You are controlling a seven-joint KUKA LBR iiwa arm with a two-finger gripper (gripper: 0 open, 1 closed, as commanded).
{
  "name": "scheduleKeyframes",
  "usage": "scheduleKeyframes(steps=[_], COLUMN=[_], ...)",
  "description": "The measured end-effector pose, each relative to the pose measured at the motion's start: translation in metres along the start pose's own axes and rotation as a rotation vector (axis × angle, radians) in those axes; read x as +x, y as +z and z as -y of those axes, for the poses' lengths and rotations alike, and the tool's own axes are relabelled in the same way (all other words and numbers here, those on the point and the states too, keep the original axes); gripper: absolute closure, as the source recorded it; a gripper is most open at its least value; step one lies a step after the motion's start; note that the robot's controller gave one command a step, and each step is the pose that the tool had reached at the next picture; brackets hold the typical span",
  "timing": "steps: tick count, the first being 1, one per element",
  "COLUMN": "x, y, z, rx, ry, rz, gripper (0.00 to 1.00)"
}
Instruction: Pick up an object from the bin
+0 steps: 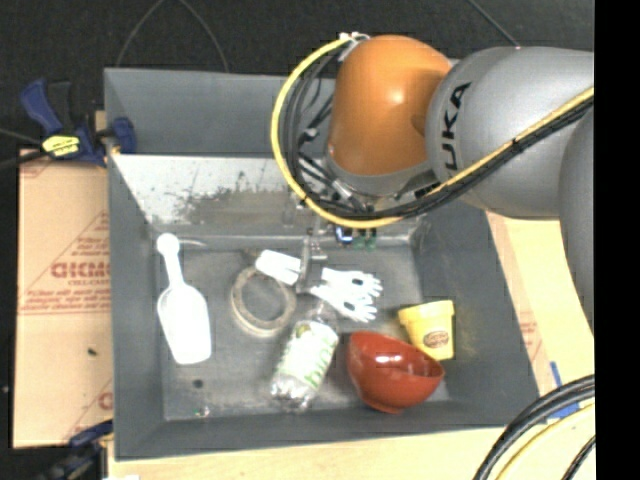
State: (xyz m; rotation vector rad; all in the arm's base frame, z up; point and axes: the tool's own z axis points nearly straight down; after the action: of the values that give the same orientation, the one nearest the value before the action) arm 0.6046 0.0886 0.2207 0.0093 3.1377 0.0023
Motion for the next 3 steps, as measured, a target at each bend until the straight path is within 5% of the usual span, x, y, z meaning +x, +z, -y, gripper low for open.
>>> scheduleKeyframes(steps=[2,3], x=[0.001,0.019], y=[0.003,0.015], z=[0.0,-0.001], rx=[0.0,0.0], ry=[0.006,0.043], rz=[0.002,0.002], gripper=[0.0,0.0])
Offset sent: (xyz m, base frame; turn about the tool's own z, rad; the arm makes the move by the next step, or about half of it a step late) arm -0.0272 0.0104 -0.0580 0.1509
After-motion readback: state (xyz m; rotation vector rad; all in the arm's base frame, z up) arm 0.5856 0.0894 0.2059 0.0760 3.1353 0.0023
